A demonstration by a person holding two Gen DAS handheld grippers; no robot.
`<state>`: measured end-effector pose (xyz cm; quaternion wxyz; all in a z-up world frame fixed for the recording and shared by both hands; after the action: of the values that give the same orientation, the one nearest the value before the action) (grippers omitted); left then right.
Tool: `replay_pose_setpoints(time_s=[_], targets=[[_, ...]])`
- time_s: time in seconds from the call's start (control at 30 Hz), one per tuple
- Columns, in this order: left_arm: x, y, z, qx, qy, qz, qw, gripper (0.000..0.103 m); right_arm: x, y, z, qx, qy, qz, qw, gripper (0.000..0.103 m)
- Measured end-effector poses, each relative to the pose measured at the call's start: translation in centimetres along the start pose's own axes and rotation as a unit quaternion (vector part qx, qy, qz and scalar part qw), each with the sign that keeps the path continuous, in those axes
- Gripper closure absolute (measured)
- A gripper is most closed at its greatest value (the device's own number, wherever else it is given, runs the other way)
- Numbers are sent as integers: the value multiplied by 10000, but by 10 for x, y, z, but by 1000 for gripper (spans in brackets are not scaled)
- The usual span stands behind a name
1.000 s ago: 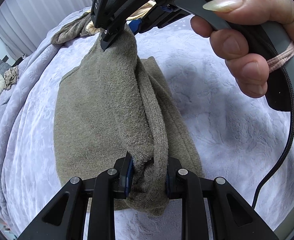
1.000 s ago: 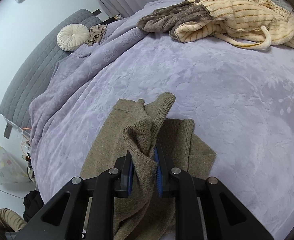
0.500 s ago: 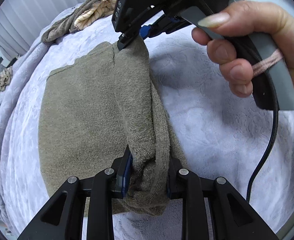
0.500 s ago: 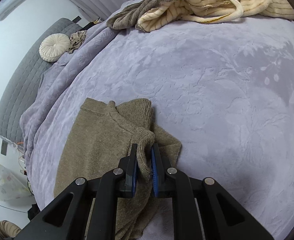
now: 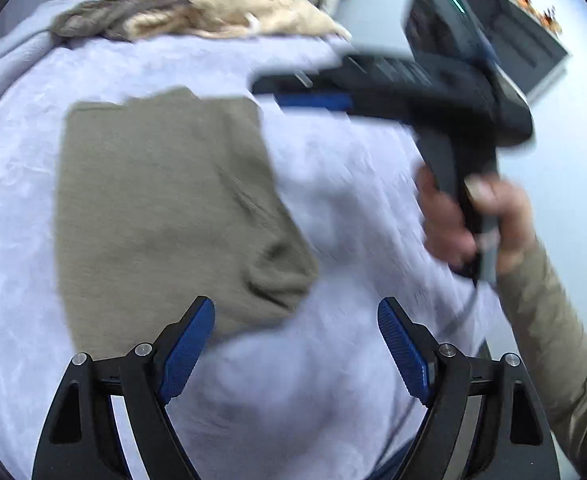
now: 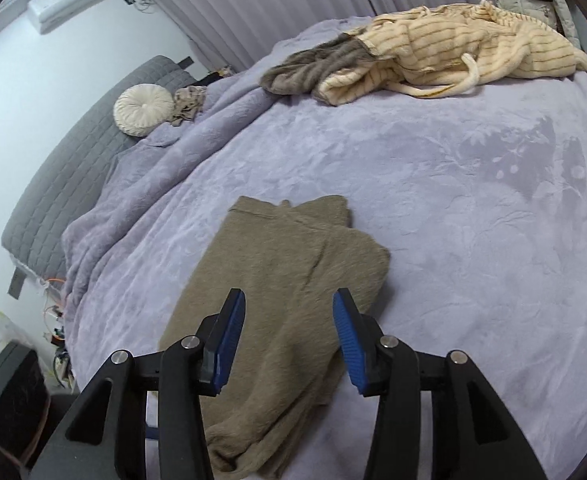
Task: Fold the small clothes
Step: 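Open both tools and lift them off the folded sweater, then move both open tools to the folded edge of the sweater bundle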
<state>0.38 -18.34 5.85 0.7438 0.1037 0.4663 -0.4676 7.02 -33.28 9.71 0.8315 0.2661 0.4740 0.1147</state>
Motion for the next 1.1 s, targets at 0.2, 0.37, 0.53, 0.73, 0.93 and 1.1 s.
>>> replay_pose_setpoints(time_s=[0.2, 0.37, 0.53, 0.73, 0.93, 1.1], targets=[[29, 82, 0, -681, 397, 977, 9921, 19, 47, 9, -37, 118, 706, 341, 9969, 49], [41, 83, -3, -482, 481, 1070, 9919, 19, 56, -34, -42, 654, 566, -369, 9956, 55], [31, 58, -4, -333, 236, 916, 9950, 19, 17, -15, -46, 408, 102, -599, 9973, 23], [44, 42, -17, -286, 422, 1135, 9922, 19, 42, -44, -16, 1236, 56, -832, 9888, 25], [50, 55, -21, -450, 512, 1278, 9895, 19, 85, -39, 18, 946, 22, -1173, 9886, 94], [48, 51, -22, -376, 547, 1420, 9876, 19, 91, -40, 30, 655, 86, -1516, 9862, 92]])
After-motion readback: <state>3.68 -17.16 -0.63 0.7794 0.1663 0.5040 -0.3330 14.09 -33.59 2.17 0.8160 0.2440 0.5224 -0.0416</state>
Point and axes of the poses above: each gripper's, at about its wrist camera, not at the fingertips, and x roughly the way its jaws point, y to its left, z to its top, the point moved 8 cm from there along x, roughly the way its jaws point, and after that the axes turned 15 degrees about x, right-handed, at the moved point
